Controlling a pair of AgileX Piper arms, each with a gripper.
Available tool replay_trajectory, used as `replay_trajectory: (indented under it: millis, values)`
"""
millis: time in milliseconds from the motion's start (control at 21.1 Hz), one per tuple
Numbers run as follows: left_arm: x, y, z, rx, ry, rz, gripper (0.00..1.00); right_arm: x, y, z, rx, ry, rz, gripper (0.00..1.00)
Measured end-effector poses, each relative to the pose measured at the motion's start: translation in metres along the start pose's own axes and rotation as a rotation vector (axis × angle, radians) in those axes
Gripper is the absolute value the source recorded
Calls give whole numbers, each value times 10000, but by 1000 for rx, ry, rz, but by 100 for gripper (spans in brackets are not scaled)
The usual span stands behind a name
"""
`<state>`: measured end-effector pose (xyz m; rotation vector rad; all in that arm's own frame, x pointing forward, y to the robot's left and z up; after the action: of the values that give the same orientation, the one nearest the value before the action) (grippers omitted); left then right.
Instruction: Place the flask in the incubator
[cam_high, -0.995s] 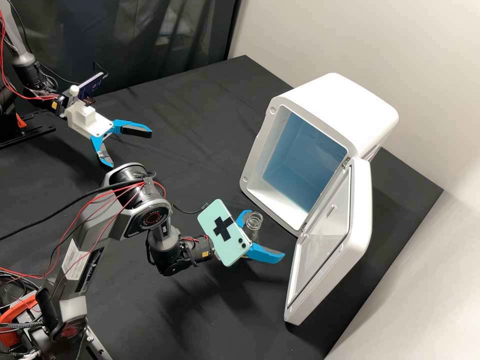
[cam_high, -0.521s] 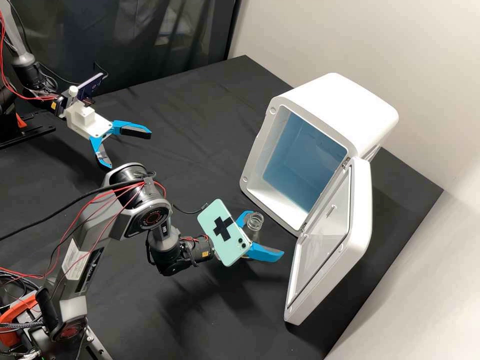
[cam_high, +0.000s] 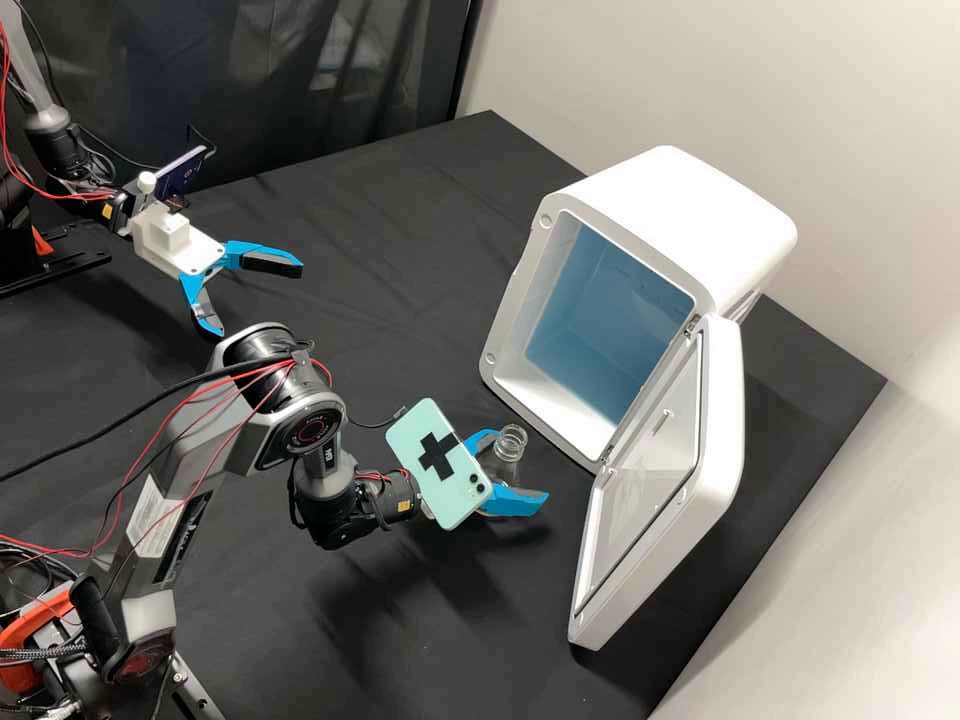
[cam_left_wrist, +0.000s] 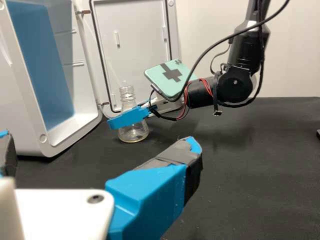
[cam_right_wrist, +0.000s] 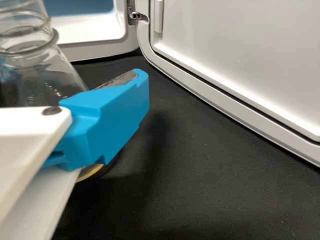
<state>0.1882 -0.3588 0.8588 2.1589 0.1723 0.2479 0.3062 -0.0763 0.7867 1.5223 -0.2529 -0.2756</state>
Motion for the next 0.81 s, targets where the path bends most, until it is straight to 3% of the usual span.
replay_trajectory:
  millis: [805]
  values:
    - [-12, 8, -47, -2, 24, 4, 100, -3, -18, -19, 13, -1, 1, 0]
